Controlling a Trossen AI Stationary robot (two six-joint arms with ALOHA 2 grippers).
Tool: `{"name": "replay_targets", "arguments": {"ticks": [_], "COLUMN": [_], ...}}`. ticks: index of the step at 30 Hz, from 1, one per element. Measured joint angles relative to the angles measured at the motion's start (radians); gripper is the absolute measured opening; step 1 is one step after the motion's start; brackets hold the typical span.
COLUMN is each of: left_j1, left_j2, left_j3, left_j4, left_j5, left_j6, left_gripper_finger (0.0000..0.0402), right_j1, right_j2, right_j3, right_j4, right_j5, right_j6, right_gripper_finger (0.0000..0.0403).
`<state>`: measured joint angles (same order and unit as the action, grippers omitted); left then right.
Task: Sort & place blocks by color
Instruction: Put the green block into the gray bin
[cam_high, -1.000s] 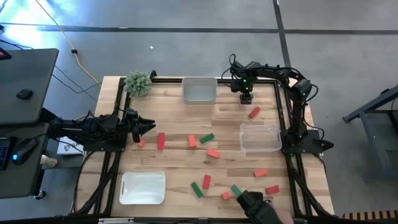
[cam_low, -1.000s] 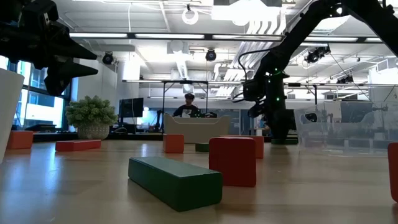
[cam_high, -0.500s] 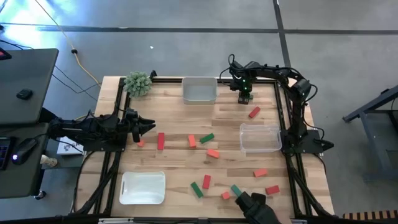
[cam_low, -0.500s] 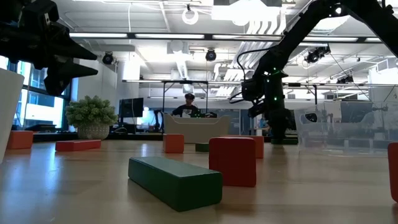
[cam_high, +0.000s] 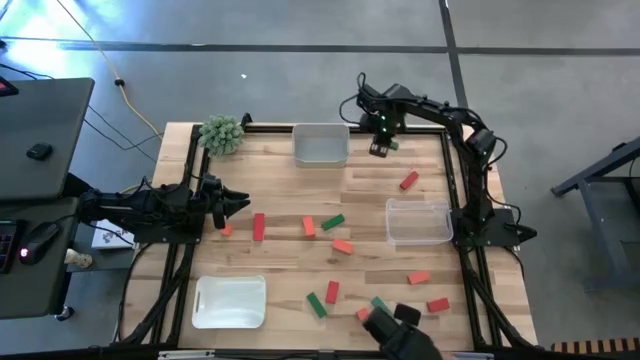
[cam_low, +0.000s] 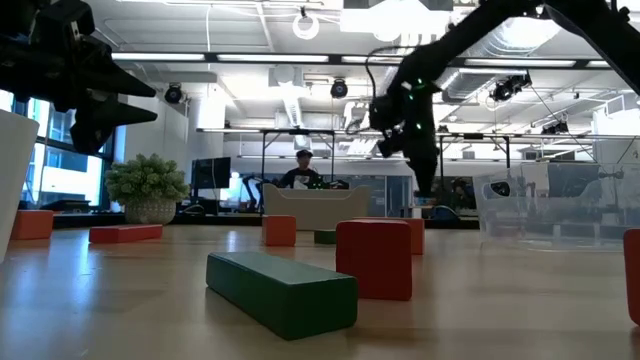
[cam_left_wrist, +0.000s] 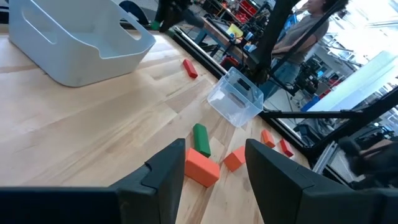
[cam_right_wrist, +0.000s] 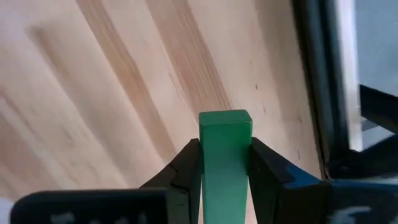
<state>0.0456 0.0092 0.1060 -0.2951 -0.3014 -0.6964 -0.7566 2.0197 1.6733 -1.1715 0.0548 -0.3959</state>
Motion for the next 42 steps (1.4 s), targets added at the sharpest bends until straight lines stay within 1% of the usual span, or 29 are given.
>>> {"name": "replay_targets", "arguments": {"ticks": [9, 15, 24, 27, 31, 38, 42], "left_j1": [0.000, 0.000, 0.000, 0.000, 0.000, 0.000, 0.000], "left_j2": [0.000, 0.000, 0.000, 0.000, 0.000, 0.000, 0.000], "left_j3": [0.000, 0.000, 0.000, 0.000, 0.000, 0.000, 0.000], "left_j4": [0.000, 0.000, 0.000, 0.000, 0.000, 0.000, 0.001], "left_j5": [0.002, 0.003, 0.003, 0.003, 0.003, 0.003, 0.003], "left_j6": [0.000, 0.000, 0.001, 0.001, 0.001, 0.001, 0.001], "left_gripper_finger": [0.0156, 0.0156, 0.0156, 0.0156, 0.0156, 0.0156, 0.0156], "right_j1": [0.071, 0.117, 0.186, 0.214, 0.247, 0.275, 0.279], "right_j2": [-0.002, -0.003, -0.003, -0.003, 0.014, 0.147, 0.208], "right_j3": [0.277, 0.384, 0.399, 0.399, 0.402, 0.400, 0.400], "right_j4": [0.019, 0.126, 0.360, 0.424, 0.478, 0.450, 0.392], "right_j5": [-0.006, -0.007, -0.005, 0.002, 0.005, 0.004, -0.004], "right_j6": [0.133, 0.218, 0.388, 0.418, 0.417, 0.388, 0.369], "right_gripper_finger": [0.0074, 0.0074, 0.0074, 0.0074, 0.0074, 0.0074, 0.0074]}}
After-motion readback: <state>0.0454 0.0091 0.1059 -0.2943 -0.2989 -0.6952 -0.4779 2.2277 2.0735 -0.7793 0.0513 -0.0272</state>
